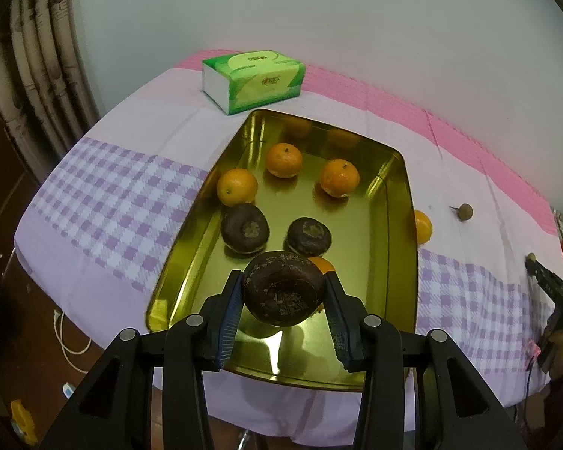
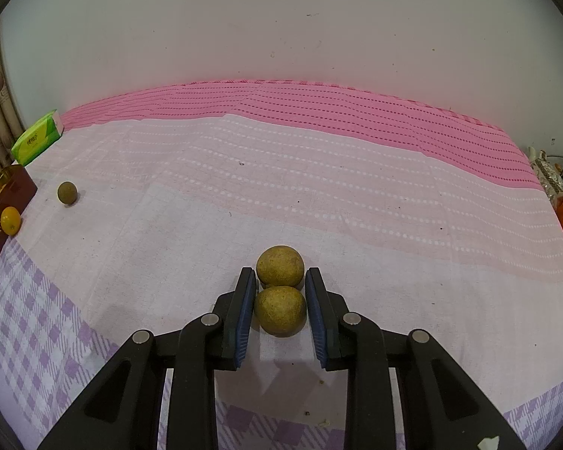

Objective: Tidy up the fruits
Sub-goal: 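Carry the dark brown fruit with the left gripper over the gold tray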

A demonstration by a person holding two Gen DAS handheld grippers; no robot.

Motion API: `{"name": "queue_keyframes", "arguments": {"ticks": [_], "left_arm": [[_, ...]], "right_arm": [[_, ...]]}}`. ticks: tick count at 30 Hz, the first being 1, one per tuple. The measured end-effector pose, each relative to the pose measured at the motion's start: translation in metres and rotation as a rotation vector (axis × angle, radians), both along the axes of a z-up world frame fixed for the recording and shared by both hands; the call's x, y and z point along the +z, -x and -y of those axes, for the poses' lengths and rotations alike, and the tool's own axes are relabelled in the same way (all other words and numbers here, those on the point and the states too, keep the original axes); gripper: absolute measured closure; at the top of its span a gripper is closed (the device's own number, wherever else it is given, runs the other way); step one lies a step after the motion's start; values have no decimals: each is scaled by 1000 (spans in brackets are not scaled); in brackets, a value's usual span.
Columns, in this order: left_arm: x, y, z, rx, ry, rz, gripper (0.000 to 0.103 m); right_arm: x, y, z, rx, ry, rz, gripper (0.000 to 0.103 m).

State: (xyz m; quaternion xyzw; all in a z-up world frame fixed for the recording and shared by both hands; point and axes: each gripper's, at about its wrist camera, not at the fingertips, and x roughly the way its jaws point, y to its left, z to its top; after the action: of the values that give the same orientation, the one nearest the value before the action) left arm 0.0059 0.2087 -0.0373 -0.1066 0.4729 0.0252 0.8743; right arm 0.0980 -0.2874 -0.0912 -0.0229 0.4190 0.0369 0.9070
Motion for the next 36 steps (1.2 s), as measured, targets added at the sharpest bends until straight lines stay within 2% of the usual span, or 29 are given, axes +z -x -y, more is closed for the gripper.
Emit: {"name": "queue_keyframes", "arguments": {"ticks": [4,9,17,36], "left_arm": [[1,0,11,-41,9,16,60],[6,1,30,-110,-18,50,60],[2,-1,47,-169,-66,39,60],[-7,-2,64,-218,-107,7,60]], "right_arm": [[0,0,0,0,1,0,78],[0,0,0,0,1,0,78],[-1,0,0,0,1,0,78],[-1,0,0,1,1,1,78]]}}
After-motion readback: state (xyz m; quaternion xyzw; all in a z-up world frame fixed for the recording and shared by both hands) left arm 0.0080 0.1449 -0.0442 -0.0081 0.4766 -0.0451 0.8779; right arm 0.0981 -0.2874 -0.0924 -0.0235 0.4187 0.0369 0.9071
